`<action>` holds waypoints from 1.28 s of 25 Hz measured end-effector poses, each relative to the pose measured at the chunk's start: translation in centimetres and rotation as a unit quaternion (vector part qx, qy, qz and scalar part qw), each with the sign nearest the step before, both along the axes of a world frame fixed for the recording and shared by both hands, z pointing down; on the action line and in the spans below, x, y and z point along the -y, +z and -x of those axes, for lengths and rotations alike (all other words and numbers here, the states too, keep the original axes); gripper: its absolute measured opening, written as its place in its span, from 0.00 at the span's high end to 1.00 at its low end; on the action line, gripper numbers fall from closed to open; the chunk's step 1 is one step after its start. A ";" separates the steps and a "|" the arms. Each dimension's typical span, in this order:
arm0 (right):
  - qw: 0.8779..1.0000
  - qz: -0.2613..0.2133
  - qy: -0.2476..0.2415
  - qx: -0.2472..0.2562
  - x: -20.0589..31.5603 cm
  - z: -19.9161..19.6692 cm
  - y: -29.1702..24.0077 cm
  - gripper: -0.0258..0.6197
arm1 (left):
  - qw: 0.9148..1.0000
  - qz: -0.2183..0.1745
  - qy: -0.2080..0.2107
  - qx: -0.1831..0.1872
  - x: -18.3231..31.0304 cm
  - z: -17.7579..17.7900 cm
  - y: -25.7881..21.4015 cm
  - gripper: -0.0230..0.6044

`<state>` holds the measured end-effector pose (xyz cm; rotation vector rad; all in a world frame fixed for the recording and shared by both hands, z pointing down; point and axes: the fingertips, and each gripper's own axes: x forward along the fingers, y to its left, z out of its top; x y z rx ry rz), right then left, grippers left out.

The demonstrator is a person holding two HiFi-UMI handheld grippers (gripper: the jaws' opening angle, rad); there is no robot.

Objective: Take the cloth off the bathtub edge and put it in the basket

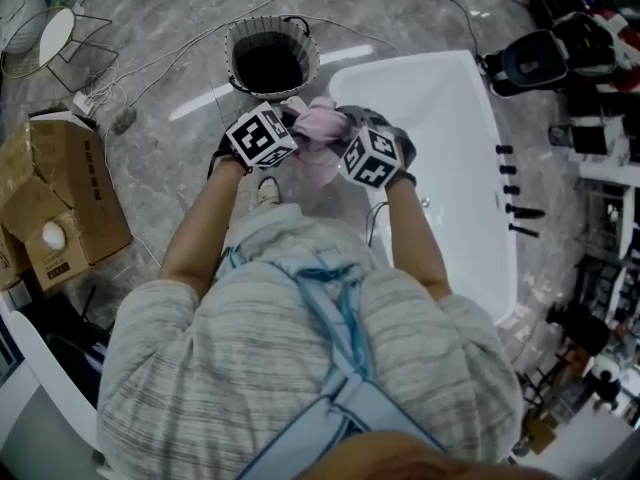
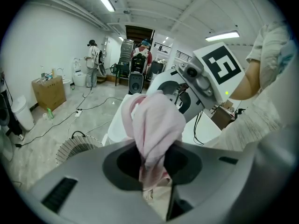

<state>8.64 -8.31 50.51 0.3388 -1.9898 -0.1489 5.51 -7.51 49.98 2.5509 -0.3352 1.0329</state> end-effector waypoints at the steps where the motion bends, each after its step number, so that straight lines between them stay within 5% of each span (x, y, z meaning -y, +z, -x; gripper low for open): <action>1: 1.000 -0.005 0.001 0.002 0.9 0.7 -0.5 0.62 | 1.000 -0.006 -0.001 0.000 0.9 0.7 -0.5 0.79; 19: 0.992 -0.105 -0.022 0.063 18.1 10.5 -9.6 0.62 | 0.994 -0.096 -0.053 0.009 17.6 10.4 -9.7 0.79; 32: 0.988 -0.063 -0.086 0.110 32.1 15.6 -9.5 0.62 | 0.990 -0.079 -0.110 0.037 31.4 15.0 -10.0 0.79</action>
